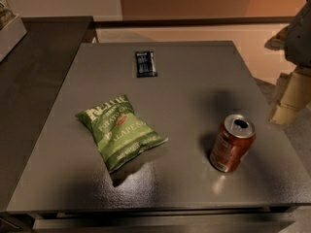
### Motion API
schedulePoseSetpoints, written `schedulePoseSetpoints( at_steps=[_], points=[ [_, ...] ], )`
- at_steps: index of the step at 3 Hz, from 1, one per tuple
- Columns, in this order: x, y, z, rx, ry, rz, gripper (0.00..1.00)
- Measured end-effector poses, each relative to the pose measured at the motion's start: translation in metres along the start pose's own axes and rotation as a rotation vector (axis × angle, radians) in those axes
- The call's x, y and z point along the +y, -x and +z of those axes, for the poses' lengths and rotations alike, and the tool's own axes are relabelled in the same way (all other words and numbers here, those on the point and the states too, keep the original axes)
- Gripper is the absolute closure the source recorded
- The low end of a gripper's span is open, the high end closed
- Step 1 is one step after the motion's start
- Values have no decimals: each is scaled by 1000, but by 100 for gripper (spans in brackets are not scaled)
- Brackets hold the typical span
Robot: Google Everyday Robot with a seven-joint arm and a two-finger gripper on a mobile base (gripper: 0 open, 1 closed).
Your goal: Move coke can near green jalapeno chip bag
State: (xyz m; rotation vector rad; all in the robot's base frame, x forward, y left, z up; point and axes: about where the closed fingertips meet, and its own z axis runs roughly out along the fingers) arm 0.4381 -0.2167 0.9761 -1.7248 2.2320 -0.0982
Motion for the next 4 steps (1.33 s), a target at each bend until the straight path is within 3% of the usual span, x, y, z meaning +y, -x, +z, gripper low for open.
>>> schedulePoseSetpoints(
  at_steps=[1, 2, 4],
  points=[
    [0, 0, 0, 0, 0, 0, 0],
    [5, 3, -4, -45, 22, -16, 0],
    [40, 20, 5, -166, 113, -89, 0]
  ],
)
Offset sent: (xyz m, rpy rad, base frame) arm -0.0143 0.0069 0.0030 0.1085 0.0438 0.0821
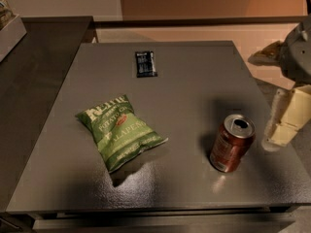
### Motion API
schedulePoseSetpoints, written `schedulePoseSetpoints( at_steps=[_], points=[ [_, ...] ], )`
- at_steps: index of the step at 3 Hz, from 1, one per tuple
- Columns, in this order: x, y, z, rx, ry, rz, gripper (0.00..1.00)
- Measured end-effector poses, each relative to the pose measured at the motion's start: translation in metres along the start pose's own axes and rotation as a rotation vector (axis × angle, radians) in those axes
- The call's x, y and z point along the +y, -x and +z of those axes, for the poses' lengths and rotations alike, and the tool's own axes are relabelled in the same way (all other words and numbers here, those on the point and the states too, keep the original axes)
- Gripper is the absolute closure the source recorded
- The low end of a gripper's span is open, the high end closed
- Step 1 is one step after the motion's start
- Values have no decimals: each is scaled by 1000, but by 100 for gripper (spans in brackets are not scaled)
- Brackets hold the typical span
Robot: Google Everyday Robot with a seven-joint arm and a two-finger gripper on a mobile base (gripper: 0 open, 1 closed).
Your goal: Move coke can near green jalapeno chip bag
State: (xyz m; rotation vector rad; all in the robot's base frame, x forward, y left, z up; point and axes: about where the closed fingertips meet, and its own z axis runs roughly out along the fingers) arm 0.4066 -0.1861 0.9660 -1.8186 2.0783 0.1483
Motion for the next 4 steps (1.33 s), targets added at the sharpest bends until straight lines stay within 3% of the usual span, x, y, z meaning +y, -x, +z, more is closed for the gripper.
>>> schedulePoseSetpoints(
  at_steps=[1, 4],
  points=[
    [15, 6, 19, -40, 32, -34, 0],
    [39, 3, 55, -85, 109, -36, 0]
  ],
)
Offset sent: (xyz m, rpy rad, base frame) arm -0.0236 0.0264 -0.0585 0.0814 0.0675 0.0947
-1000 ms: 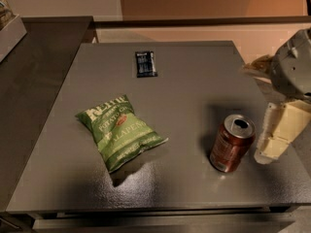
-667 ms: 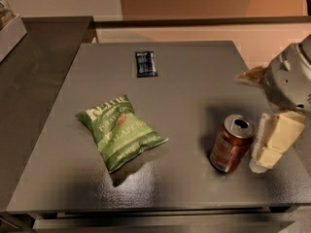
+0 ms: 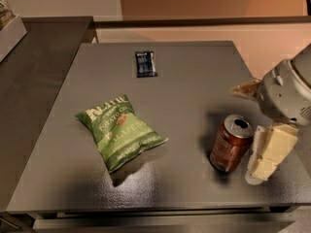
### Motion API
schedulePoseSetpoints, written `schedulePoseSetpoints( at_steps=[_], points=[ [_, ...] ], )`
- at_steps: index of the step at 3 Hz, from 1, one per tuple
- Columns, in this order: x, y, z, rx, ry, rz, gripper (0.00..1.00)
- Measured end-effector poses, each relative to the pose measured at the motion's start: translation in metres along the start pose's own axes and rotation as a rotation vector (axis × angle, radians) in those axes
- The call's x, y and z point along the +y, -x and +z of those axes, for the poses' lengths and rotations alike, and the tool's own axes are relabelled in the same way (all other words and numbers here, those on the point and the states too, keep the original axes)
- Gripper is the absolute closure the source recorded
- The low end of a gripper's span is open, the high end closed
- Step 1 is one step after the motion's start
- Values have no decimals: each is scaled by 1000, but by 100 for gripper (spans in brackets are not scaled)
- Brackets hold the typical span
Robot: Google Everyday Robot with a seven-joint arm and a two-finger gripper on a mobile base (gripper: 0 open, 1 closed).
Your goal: Move coke can near green jalapeno chip bag
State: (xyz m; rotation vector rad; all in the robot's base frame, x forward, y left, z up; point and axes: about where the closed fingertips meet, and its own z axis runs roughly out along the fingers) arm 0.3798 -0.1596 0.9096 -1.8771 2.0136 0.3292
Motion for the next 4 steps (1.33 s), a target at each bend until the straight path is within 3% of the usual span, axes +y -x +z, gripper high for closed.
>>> schedulePoseSetpoints(
  at_steps=[2, 4],
  points=[
    [7, 3, 12, -17, 33, -6, 41],
    [-4, 28, -1, -36, 1, -17, 87]
  ],
)
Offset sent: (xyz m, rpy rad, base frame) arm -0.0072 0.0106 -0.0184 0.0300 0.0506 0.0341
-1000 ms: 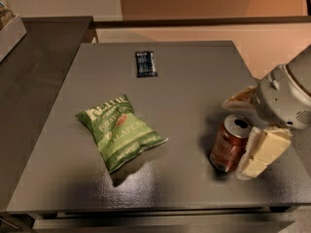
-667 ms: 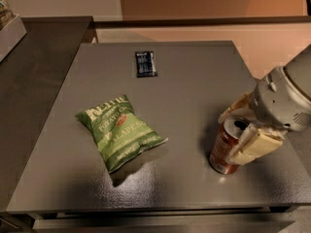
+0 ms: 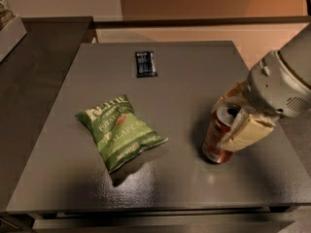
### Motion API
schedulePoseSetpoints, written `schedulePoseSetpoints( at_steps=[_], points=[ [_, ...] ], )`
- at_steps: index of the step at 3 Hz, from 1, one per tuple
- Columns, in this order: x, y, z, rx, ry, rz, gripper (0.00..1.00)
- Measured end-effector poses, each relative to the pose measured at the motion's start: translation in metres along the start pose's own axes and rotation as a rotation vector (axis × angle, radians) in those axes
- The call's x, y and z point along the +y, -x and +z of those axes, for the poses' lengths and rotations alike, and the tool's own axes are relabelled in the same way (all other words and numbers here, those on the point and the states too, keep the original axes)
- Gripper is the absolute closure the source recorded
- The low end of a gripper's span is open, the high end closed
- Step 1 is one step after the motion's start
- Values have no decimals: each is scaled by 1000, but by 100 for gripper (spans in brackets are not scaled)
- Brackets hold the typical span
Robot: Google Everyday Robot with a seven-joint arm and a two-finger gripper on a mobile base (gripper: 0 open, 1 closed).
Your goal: Move coke can near green jalapeno chip bag
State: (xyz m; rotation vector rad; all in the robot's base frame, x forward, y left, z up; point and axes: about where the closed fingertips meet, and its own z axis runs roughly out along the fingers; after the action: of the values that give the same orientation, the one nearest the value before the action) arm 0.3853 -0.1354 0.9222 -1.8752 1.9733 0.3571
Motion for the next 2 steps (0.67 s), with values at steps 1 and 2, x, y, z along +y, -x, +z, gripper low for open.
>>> schedulePoseSetpoints(
  at_steps=[1, 2],
  points=[
    [-18, 28, -6, -2, -36, -13, 100],
    [-37, 51, -5, -2, -58, -23, 100]
  ],
)
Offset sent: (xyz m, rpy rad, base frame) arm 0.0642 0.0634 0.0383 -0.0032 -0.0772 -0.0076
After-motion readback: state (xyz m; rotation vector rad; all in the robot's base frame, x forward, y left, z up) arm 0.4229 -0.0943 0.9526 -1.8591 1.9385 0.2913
